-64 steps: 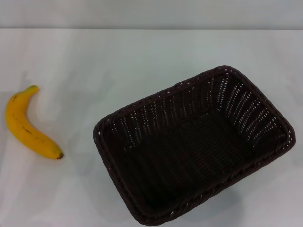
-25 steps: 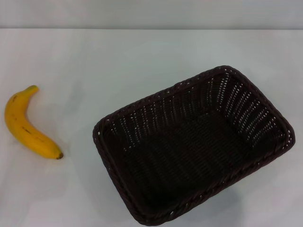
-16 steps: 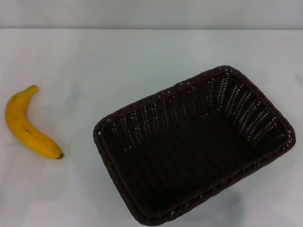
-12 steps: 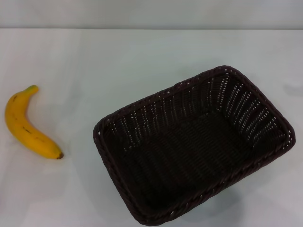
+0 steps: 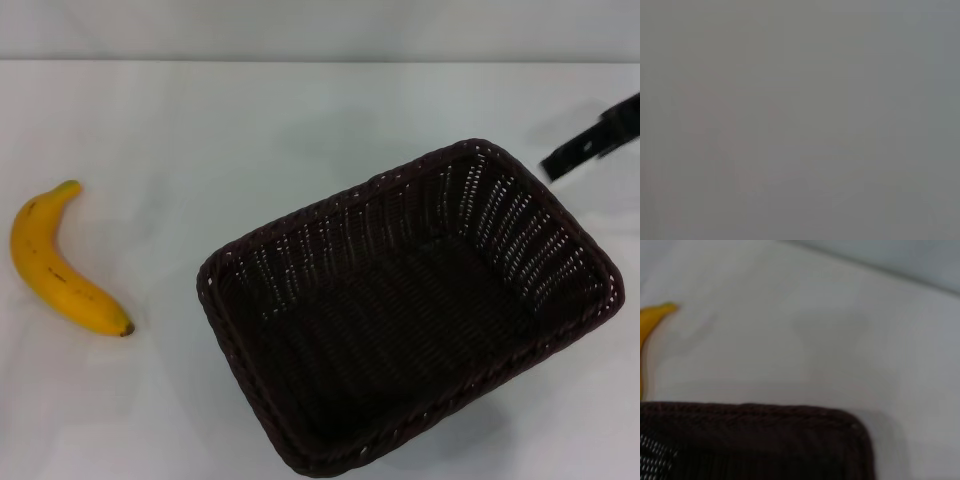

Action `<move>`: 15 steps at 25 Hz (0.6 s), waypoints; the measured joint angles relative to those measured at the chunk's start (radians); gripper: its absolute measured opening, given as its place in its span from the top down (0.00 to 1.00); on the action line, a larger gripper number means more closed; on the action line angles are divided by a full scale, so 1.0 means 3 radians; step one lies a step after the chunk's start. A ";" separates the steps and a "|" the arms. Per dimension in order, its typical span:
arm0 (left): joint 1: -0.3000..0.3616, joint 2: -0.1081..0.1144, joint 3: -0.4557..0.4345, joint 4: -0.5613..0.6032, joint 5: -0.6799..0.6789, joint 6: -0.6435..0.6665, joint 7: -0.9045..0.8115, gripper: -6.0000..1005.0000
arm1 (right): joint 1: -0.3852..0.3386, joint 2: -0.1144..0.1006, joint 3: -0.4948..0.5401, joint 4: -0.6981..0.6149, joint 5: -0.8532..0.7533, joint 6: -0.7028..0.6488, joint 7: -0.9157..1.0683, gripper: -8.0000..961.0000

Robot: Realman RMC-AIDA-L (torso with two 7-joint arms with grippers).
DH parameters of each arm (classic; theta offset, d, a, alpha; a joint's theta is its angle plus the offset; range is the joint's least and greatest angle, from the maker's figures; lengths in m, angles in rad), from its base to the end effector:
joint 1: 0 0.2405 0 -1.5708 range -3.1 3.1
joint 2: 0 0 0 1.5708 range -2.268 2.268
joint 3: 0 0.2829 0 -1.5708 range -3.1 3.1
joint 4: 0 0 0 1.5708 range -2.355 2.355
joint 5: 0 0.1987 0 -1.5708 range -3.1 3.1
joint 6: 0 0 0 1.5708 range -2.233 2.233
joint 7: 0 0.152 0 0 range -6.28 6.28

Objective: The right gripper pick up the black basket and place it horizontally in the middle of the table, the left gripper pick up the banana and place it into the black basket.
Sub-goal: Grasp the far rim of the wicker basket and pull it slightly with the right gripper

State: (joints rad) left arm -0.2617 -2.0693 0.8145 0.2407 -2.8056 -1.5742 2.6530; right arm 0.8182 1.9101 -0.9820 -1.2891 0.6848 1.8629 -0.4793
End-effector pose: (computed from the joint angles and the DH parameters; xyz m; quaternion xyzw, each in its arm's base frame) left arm -0.3726 0.2759 0.1100 -0.5025 -0.1489 -0.4568 0.7188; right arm 0.1687 0.3979 0.0853 -0.8864 0.4284 -0.0829 0.1548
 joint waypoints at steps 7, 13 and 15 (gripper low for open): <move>0.0006 0.0052 0.0000 0.0001 0.0000 0.0013 0.0011 0.16 | 0.0274 0.0322 -0.0048 0.0252 -0.0686 0.0031 0.0184 0.15; 0.0005 0.0082 0.0000 0.0005 0.0000 0.0031 0.0024 0.16 | 0.0350 0.0339 -0.0214 0.0446 -0.0828 -0.0110 0.0433 0.17; 0.0004 0.0098 0.0000 0.0005 0.0000 0.0057 0.0027 0.16 | 0.0378 0.0342 -0.0233 0.0521 -0.0829 -0.0141 0.0460 0.17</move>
State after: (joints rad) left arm -0.2603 -2.0399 0.8145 0.2424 -2.8057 -1.5571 2.6611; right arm 0.9314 2.0127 -1.0519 -1.1327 0.4359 1.8207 -0.3414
